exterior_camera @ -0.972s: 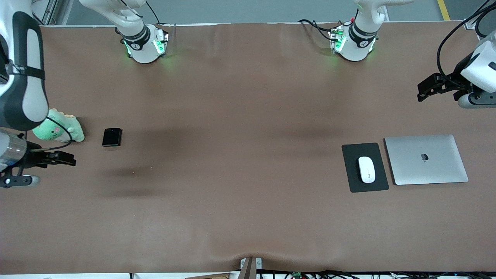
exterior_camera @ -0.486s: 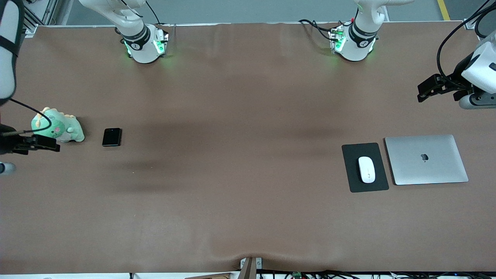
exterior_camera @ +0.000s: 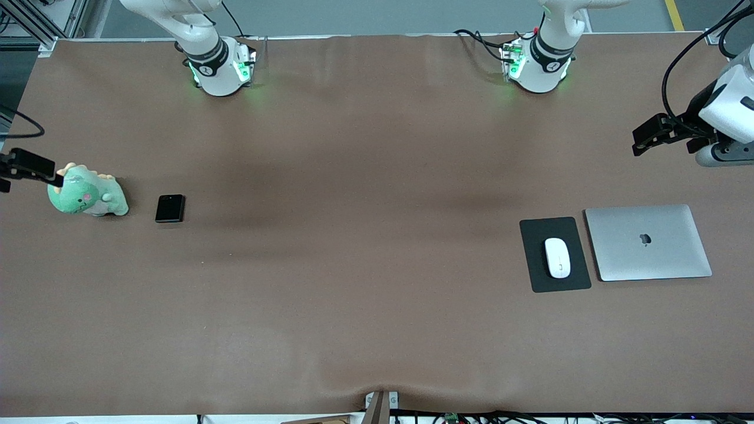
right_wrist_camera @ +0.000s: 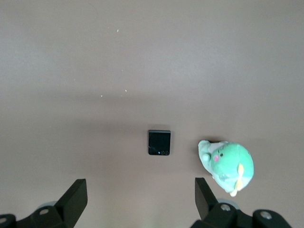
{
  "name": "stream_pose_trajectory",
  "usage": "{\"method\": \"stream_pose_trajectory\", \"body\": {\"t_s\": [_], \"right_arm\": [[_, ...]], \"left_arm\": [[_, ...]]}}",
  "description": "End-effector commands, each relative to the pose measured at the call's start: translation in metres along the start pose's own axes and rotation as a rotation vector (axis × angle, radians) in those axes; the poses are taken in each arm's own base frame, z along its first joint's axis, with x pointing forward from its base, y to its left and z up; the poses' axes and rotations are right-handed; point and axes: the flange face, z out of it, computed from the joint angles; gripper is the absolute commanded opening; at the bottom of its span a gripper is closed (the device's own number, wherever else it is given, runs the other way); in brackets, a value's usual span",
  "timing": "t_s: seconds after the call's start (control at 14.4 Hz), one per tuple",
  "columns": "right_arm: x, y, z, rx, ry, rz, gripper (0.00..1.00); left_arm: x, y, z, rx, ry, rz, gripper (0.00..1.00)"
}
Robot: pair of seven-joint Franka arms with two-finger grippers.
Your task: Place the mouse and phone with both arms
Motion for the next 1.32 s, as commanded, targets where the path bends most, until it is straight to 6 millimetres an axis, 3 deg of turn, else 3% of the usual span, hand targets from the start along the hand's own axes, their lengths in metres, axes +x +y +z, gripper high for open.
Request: {"method": "stream_pose_trajectory", "body": {"t_s": [0.0, 0.62, 1.25], "right_arm": [[-0.031, -0.003, -0.005, -0.028, 0.012, -0.004, 1.00], [-0.059, -0.002, -0.009, -0.037, 0.040, -0.012, 1.00], [-0.060, -0.003, -0.007, -0.034, 0.025, -0.013, 1.00]], "left_arm": [[-0.001, 0.002, -0.006, -0.023, 0.007, 0.008, 1.00], [-0.003, 0.005, -0.017, -0.032, 0.014, 0.018, 1.00], [-0.006, 0.014, -0.016, -0.047, -0.006, 0.029, 1.00]]}}
